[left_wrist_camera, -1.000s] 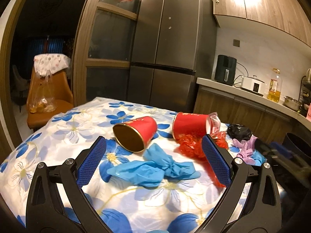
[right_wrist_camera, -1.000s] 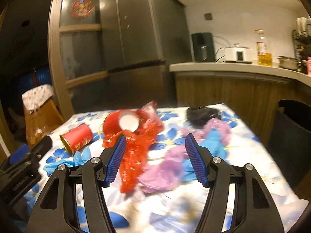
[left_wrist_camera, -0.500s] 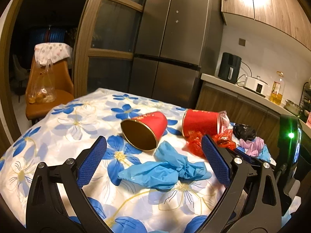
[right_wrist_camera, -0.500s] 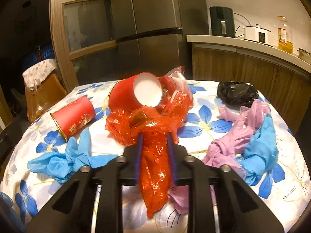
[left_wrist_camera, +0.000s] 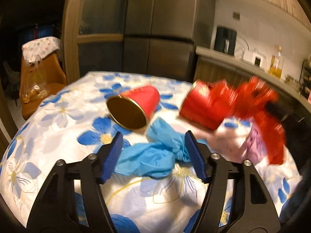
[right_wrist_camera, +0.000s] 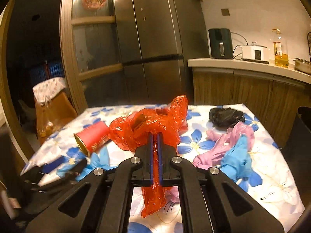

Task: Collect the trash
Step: 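Grasp the blue glove with the left tool while the right tool holds the red bag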

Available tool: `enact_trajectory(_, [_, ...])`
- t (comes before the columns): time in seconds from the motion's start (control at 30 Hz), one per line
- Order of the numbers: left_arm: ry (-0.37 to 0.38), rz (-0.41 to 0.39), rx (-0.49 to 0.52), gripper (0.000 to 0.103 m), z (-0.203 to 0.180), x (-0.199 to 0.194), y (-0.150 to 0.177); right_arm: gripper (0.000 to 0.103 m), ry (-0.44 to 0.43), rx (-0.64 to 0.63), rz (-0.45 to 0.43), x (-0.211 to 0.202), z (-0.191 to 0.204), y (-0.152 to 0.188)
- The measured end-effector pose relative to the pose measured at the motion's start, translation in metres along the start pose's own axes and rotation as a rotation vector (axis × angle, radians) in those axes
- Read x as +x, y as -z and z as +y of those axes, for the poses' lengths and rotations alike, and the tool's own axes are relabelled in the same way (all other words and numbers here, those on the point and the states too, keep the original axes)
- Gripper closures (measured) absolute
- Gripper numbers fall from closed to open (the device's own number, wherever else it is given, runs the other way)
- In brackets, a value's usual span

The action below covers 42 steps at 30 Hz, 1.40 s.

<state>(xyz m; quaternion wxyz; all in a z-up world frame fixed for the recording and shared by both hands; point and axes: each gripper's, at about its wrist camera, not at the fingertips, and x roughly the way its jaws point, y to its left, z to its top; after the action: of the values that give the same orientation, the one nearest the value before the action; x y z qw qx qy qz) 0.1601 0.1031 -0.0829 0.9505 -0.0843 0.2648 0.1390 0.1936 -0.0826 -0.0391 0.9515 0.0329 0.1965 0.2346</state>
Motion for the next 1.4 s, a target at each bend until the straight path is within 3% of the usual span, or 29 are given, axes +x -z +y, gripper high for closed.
enact_trajectory(0.13, [-0.002, 0.090, 0.023, 0.067, -0.004, 0.016, 0.004, 0.098, -0.001, 0.004, -0.027, -0.013, -0.003, -0.006])
enact_trajectory(0.23, [0.002, 0.142, 0.034, 0.092, -0.005, 0.024, 0.007, 0.099, 0.002, 0.008, -0.044, -0.021, -0.006, -0.008])
enact_trajectory(0.33, [0.015, 0.148, 0.059, 0.103, -0.009, 0.025, 0.010, 0.099, 0.007, 0.009, -0.058, -0.030, -0.007, -0.008])
enact_trajectory(0.47, [0.030, 0.086, 0.074, 0.103, -0.014, 0.009, 0.009, 0.099, 0.012, 0.022, -0.073, -0.041, -0.014, -0.010])
enact_trajectory(0.7, [0.067, -0.036, 0.012, 0.103, -0.009, -0.038, -0.007, 0.099, 0.029, 0.035, -0.110, -0.062, -0.028, -0.015])
enact_trajectory(0.93, [0.116, -0.164, 0.039, 0.103, -0.032, -0.081, -0.031, 0.099, 0.047, 0.046, -0.152, -0.080, -0.038, -0.018])
enact_trajectory(1.17, [0.164, -0.200, 0.065, 0.103, -0.065, -0.092, -0.044, 0.100, 0.088, 0.067, -0.184, -0.097, -0.061, -0.020])
enact_trajectory(1.4, [0.260, -0.231, 0.114, 0.103, -0.117, -0.098, -0.054, 0.100, 0.158, 0.093, -0.222, -0.119, -0.090, -0.023])
